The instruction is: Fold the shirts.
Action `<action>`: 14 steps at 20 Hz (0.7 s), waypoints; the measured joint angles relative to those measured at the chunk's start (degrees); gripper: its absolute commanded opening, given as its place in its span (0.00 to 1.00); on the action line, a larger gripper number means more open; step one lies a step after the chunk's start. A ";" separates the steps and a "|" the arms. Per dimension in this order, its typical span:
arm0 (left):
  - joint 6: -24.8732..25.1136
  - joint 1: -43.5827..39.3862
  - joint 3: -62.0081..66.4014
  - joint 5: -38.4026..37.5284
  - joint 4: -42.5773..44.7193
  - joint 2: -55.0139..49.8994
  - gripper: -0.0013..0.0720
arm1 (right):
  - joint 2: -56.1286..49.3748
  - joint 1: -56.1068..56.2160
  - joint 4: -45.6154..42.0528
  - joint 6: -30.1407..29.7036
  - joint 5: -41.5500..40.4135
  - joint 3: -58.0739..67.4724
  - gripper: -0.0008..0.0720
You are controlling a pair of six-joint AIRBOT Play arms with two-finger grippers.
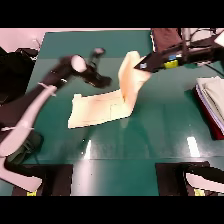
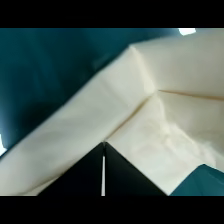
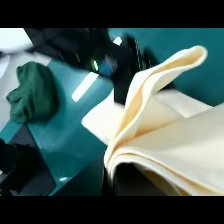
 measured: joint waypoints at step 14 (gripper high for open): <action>-1.14 18.80 0.72 -8.66 10.36 25.75 0.05 | -21.99 23.58 -5.68 -0.98 -16.46 13.68 0.51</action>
